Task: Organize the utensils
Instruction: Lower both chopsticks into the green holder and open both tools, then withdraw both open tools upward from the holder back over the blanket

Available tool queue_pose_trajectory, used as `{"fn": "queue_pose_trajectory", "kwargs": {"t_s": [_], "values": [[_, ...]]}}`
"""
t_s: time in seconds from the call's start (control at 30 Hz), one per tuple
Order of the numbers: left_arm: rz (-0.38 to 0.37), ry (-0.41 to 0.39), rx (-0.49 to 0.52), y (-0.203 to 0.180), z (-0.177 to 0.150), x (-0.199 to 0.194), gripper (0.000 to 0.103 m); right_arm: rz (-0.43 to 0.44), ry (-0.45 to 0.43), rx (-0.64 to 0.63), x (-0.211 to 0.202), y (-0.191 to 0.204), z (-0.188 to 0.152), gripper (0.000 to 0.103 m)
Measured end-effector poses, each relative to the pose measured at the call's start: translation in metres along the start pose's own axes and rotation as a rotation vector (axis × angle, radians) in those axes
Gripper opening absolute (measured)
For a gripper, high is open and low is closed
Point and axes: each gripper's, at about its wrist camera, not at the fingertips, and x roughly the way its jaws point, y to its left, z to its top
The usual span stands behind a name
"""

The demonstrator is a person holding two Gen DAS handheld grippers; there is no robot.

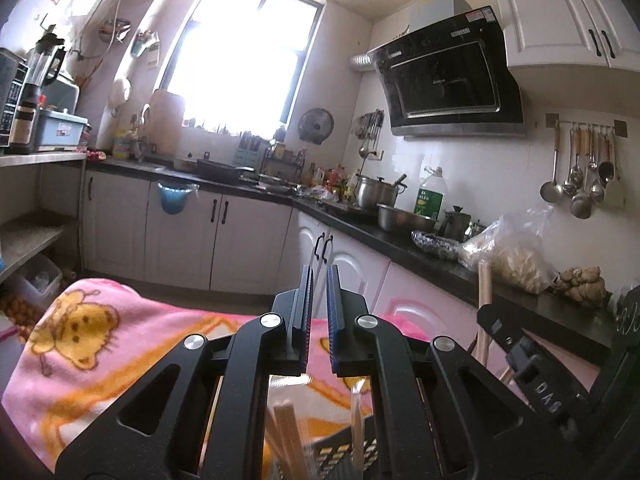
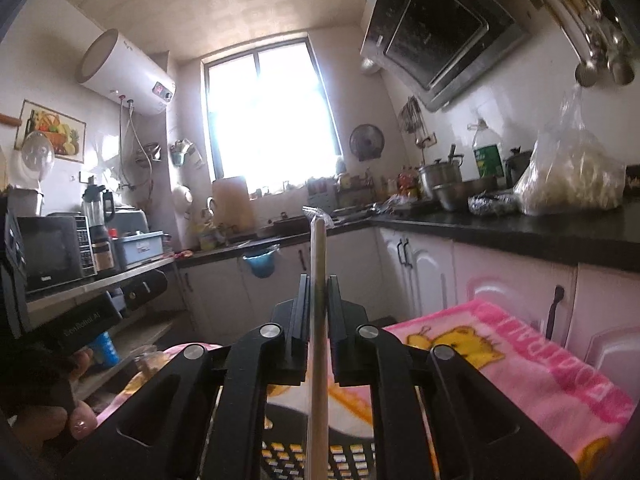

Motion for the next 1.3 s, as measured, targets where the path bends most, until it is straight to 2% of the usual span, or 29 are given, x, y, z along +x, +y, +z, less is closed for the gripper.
{"fn": "queue_pose_trajectory", "kwargs": {"t_s": [0.1,0.33,0.6,0.7,0.8,0.93,1.13,1.3], "values": [[0.0,0.007,-0.006,0.002,-0.002,-0.006,0.002,0.025,0.017,0.024,-0.009,-0.001,0.001,0.022],[-0.004,0.015,-0.011,0.004,-0.004,-0.019,0.005,0.032,0.037,0.011,-0.021,0.003,0.001,0.022],[-0.018,0.024,-0.005,-0.003,-0.004,-0.033,0.007,0.046,0.015,0.034,-0.044,-0.004,0.013,0.022],[-0.026,0.036,-0.013,-0.005,-0.005,-0.039,0.016,0.04,0.017,0.041,-0.054,-0.008,0.016,0.022],[-0.025,0.047,-0.021,-0.006,-0.007,-0.046,0.019,0.039,0.027,0.048,-0.061,-0.011,0.016,0.022],[-0.022,0.069,-0.029,-0.008,-0.009,-0.058,0.032,0.048,0.03,0.045,-0.076,-0.011,0.018,0.023],[-0.012,0.097,-0.028,-0.011,-0.01,-0.078,0.053,0.067,0.031,0.036,-0.1,-0.008,0.02,0.031],[-0.008,0.127,-0.042,-0.01,-0.016,-0.096,0.069,0.088,0.062,0.035,-0.121,-0.005,0.02,0.042]]}}
